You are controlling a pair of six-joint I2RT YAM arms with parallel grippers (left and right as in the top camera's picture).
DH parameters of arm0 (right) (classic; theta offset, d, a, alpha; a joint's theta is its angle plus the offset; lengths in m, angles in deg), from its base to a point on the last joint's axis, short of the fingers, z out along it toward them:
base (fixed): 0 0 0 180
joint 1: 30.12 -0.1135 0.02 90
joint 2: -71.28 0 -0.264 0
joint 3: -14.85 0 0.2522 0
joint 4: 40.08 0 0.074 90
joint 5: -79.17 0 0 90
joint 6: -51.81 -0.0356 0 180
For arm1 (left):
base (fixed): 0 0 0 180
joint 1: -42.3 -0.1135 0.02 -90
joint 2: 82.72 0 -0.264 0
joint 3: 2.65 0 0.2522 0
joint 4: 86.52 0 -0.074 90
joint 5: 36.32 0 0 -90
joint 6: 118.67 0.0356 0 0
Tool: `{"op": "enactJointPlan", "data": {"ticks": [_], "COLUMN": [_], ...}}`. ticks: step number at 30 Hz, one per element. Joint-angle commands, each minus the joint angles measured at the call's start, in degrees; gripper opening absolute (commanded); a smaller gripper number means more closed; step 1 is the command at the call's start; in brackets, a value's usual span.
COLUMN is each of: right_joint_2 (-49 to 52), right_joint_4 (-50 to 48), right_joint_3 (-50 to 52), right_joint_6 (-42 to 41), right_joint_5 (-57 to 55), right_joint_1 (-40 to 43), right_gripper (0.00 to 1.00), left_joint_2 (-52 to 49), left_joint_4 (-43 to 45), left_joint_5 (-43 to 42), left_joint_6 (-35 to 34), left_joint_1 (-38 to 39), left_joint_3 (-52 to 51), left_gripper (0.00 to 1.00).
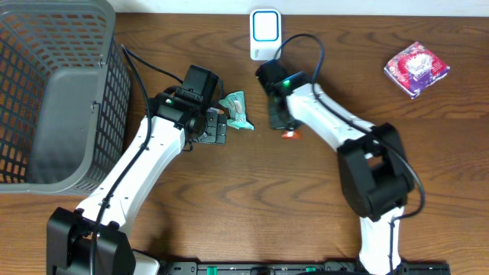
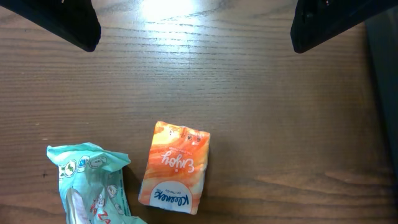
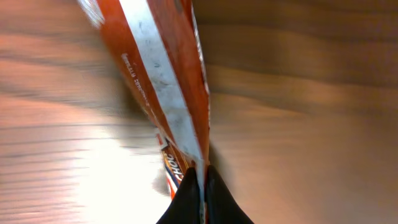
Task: Scan the item barcode
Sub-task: 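Move the right gripper to the pile and grasp the red-orange wrapper, then lift the red-orange wrapper and pull it back from the pile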
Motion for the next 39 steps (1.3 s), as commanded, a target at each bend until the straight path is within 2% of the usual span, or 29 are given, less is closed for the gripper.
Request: {"op": "enactJointPlan", "data": {"ticks": [1,2,3,4,8,14,20,26,29,36,39], "right_joint_2": [-5.7,-5.88,-5.9,-5.88,-5.44,-5.44,-5.44,-5.44,-5.44,-5.44,-5.44], "right_joint_4": [1.95,2.08,2.08,2.05,1.14,-1.33,-10.12,-14.78,-16.44,-22.03,-26.14], "right_joint_3": [0.09,0.09,0.09,0.11,0.24,1.27,9.53,13.97,14.95,18.75,21.55], "right_joint_6": [0.5,1.97,3.76,5.14,8.31,8.57,10.93,11.37,11.39,12.22,13.11], "right_joint_5": [-7.61,-7.45,-7.48,-7.48,-7.48,-7.5,-8.2,-14.69,-15.17,-10.56,-9.57], "right_joint_1": [1.99,2.16,2.25,2.25,2.01,1.99,2.21,2.27,2.56,3.45,3.48], "right_gripper": [0.01,0.06,0.2,0.29,0.55,0.61,0.67,0.7,0.69,0.59,0.6], "left_joint_2": [0.0,0.0,0.0,0.0,0.0,0.0,0.0,0.0,0.0,0.0,0.0], "left_joint_4": [-0.15,-0.17,-0.17,-0.15,-0.17,-0.17,-0.17,-0.17,-0.17,-0.17,-0.15], "left_joint_5": [0.11,0.11,0.11,0.13,0.11,0.11,0.11,0.11,0.13,0.13,0.13], "left_joint_6": [-0.57,-0.55,-0.57,-0.55,-0.55,-0.55,-0.55,-0.57,-0.55,-0.55,-0.55], "left_joint_1": [0.11,0.11,0.11,0.11,0.11,0.11,0.11,0.11,0.11,0.11,0.11], "left_joint_3": [0.31,0.31,0.31,0.31,0.31,0.31,0.31,0.31,0.31,0.31,0.31], "left_gripper": [0.98,0.98,0.98,0.98,0.98,0.98,0.98,0.98,0.98,0.98,0.98]}}
